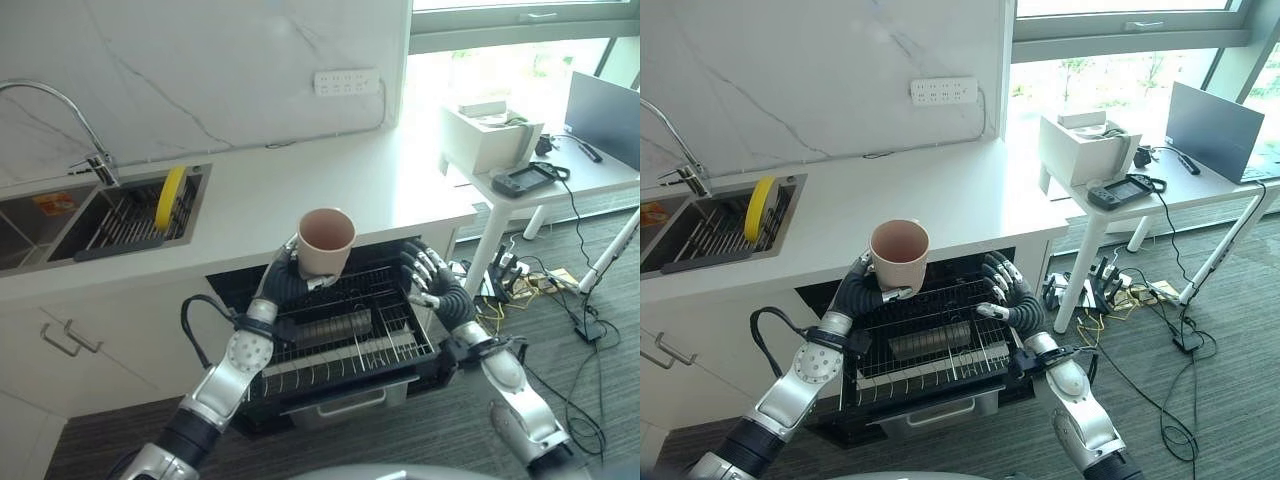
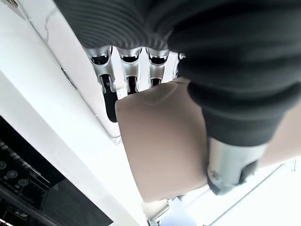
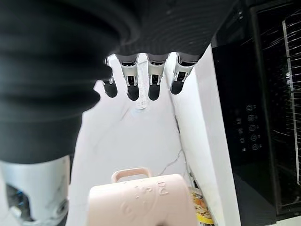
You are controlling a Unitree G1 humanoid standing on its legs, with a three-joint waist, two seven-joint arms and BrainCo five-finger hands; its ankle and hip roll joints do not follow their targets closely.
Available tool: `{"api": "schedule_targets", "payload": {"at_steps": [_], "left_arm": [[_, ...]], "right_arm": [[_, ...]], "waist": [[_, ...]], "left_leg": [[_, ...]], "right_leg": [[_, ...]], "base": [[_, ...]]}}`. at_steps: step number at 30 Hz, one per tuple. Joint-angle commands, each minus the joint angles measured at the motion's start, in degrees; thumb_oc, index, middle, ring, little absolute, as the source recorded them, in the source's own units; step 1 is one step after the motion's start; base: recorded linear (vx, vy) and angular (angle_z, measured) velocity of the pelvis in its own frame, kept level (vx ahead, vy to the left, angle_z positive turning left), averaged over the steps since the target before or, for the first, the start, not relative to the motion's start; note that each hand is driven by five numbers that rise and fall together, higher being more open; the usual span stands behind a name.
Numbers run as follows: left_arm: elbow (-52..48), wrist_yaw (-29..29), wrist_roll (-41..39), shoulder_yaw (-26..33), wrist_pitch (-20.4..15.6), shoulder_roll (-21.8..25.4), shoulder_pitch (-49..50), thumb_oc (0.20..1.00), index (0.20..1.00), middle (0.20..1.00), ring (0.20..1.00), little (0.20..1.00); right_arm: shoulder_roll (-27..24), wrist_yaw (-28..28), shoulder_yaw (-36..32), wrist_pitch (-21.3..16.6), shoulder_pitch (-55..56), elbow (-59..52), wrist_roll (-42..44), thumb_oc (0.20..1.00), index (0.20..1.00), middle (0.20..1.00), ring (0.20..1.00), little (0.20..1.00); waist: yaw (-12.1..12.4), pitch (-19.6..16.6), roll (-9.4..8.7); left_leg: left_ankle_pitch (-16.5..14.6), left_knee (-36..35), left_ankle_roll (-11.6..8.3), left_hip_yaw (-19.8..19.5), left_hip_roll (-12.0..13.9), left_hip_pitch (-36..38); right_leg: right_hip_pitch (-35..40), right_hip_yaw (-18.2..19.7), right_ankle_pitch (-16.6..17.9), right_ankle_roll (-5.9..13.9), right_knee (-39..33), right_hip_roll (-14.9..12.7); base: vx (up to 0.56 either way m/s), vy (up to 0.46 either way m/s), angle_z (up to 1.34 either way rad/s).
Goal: Place the dishes in the dishwasher.
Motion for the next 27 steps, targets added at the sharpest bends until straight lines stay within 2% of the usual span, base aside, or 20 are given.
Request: {"api": "schedule_targets", "payload": {"at_steps": [1, 2, 3, 7, 9, 15, 20, 27], "left_arm": [[0.2, 3.7, 1.4, -1.2, -1.0, 1.6, -7.6, 0.2, 0.2, 0.2, 0.2, 0.2], [0.2, 3.7, 1.4, -1.2, -1.0, 1.6, -7.6, 0.2, 0.2, 0.2, 0.2, 0.2], [0.3, 3.9, 2.3, -1.7, 0.3, 1.5, -8.1, 0.2, 0.2, 0.2, 0.2, 0.2], [0.7, 4.1, 2.5, -2.5, 3.7, 2.0, -9.3, 0.2, 0.2, 0.2, 0.2, 0.2], [0.8, 3.6, 2.7, -2.8, 5.9, 2.5, -10.1, 0.2, 0.2, 0.2, 0.2, 0.2], [1.3, 1.5, 3.3, -3.8, 8.4, 2.7, -12.0, 0.2, 0.2, 0.2, 0.2, 0.2], [1.7, 1.2, 3.3, -4.4, 8.4, 2.6, -13.0, 0.2, 0.2, 0.2, 0.2, 0.2], [2.1, 1.8, 2.9, -5.5, 7.3, 2.2, -14.3, 0.2, 0.2, 0.2, 0.2, 0.2]], "right_arm": [[1.3, -5.5, 1.3, -1.6, -5.9, -3.9, -5.5, 1.0, 1.0, 1.0, 1.0, 1.0], [1.3, -5.5, 1.3, -1.6, -5.9, -3.9, -5.5, 1.0, 1.0, 1.0, 1.0, 1.0], [0.8, -7.9, 1.8, -0.5, -6.8, -4.0, -8.9, 1.0, 1.0, 1.0, 1.0, 1.0], [-0.5, -11.3, 2.7, 3.4, -8.8, -3.5, -14.4, 1.0, 1.0, 1.0, 1.0, 1.0], [-1.4, -11.5, 3.1, 6.6, -10.7, -3.6, -16.4, 1.0, 1.0, 1.0, 1.0, 1.0], [-2.0, -11.4, 4.2, 11.0, -14.1, -3.5, -18.5, 1.0, 1.0, 1.0, 1.0, 1.0], [-1.5, -10.0, 4.7, 12.7, -16.3, -3.6, -15.6, 1.0, 1.0, 1.0, 1.0, 1.0], [0.1, -7.3, 5.6, 14.1, -18.8, -3.9, -7.2, 1.0, 1.0, 1.0, 1.0, 1.0]], "waist": [[0.7, 0.2, -2.47], [0.7, 0.2, -2.47], [0.7, 0.2, -2.4], [0.9, 0.1, -2.34], [1.1, 0.1, -2.39], [1.6, -0.2, -2.66], [1.9, -0.2, -2.77], [2.3, -0.3, -2.86]], "left_leg": [[-3.4, 0.6, -2.28, -4.4, 3.0, 1.1], [-3.4, 0.6, -2.28, -4.4, 3.0, 1.1], [-3.4, 0.6, -2.25, -4.3, 3.0, 1.2], [-3.5, 0.6, -2.21, -4.4, 2.9, 1.2], [-3.5, 0.6, -2.26, -4.5, 3.0, 1.2], [-3.4, 0.6, -2.33, -4.8, 3.1, 1.1], [-3.4, 0.7, -2.36, -5.0, 3.1, 1.1], [-3.3, 0.8, -2.55, -5.2, 3.2, 1.3]], "right_leg": [[1.5, -0.7, -2.7, 5.47, 2.3, -6.4], [1.5, -0.7, -2.7, 5.47, 2.3, -6.4], [1.5, -0.6, -2.7, 5.49, 2.3, -6.4], [1.6, -0.4, -2.8, 5.47, 2.2, -6.4], [1.7, -0.4, -2.8, 5.43, 2.2, -6.3], [1.9, -0.6, -2.9, 5.34, 2.1, -6.2], [2.0, -0.6, -3.0, 5.24, 2.1, -6.2], [2.2, -0.8, -3.1, 5.13, 2.3, -6.2]], "base": [[0.0, 0.0, 0.0], [0.0, 0.0, 0.0], [0.0, 0.0, 0.0], [0.0, 0.0, 0.0], [0.0, 0.0, 0.0], [0.0, 0.0, 0.0], [0.0, 0.0, 0.0], [0.0, 0.0, 0.0]]}}
